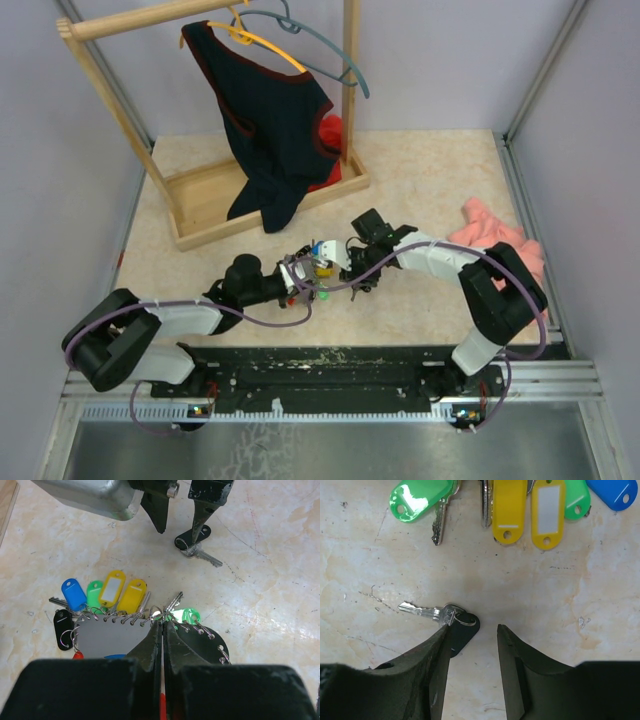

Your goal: Put the keys on the keyring

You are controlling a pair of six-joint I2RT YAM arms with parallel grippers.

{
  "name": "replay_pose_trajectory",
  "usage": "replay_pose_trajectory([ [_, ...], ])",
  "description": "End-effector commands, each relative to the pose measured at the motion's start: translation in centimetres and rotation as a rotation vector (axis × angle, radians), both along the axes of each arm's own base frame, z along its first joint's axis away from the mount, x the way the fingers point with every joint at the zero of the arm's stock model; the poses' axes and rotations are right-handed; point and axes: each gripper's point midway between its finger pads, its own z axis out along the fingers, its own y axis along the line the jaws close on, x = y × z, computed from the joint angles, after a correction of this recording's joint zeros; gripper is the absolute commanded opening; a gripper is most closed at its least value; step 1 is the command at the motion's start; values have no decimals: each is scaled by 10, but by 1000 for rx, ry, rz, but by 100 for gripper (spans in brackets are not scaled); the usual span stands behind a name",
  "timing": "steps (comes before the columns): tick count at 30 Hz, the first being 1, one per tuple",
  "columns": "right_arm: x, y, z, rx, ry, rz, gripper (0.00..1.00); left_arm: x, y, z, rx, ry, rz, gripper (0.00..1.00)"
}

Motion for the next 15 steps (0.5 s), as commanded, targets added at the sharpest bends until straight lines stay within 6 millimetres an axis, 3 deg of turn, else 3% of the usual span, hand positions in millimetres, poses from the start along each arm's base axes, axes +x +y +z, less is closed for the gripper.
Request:
replay_pose_trajectory([
  [1,12,20,13,54,-51,115,42,2,-2,12,-34,-33,-4,1],
  [6,7,24,12,71,-20,138,40,2,-3,11,-32,-31,-7,1],
  [9,3,20,-2,42,18,138,38,2,-2,12,-33,-34,-6,1],
  [15,0,18,-6,24,46,137,31,2,-2,11,-31,-32,-5,1],
])
